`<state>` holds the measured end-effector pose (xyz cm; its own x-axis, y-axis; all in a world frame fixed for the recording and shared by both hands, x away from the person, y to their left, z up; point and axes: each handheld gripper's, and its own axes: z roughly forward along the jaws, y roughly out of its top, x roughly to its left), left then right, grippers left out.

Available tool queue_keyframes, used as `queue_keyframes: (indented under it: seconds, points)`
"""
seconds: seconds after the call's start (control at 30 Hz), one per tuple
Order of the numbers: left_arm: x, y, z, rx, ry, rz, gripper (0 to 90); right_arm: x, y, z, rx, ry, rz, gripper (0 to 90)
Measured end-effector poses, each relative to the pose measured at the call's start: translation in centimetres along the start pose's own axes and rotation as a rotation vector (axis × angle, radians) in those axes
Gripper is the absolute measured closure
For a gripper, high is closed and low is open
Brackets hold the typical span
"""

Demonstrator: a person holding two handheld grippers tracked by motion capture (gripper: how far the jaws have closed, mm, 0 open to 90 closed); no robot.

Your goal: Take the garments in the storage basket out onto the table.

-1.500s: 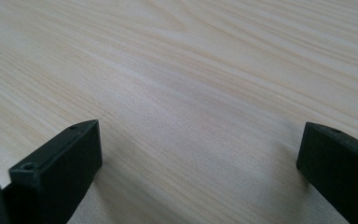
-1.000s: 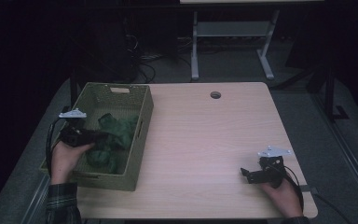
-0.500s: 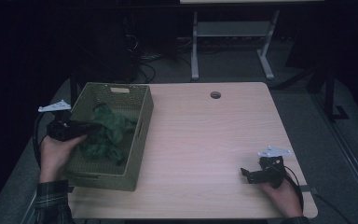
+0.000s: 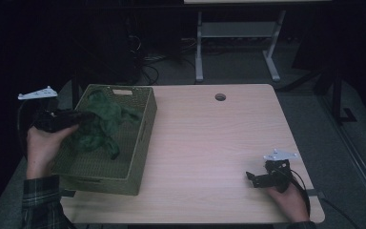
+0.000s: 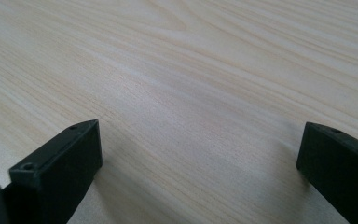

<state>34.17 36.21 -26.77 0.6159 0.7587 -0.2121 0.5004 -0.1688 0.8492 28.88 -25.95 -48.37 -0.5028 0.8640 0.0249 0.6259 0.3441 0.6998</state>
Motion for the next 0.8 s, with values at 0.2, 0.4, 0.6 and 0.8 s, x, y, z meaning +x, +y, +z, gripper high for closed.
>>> queue_keyframes:
  seconds: [0.2, 0.4, 0.6, 0.8]
  points:
    - [-0.5, 1.5, -0.9, -0.016, -0.006, 0.017, 81.1, 0.0, 0.0, 0.0, 0.0, 0.0, 0.0, 0.0]
    - [-1.5, 3.1, -1.3, -0.039, -0.033, 0.044, 81.1, 0.0, 0.0, 0.0, 0.0, 0.0, 0.0, 0.0]
    - [-2.4, 4.1, -0.9, -0.051, -0.059, 0.061, 81.1, 0.0, 0.0, 0.0, 0.0, 0.0, -0.001, 0.0]
    - [-3.7, 5.2, 0.1, -0.069, -0.09, 0.085, 81.1, 0.0, 0.0, 0.0, 0.0, 0.0, 0.0, 0.0]
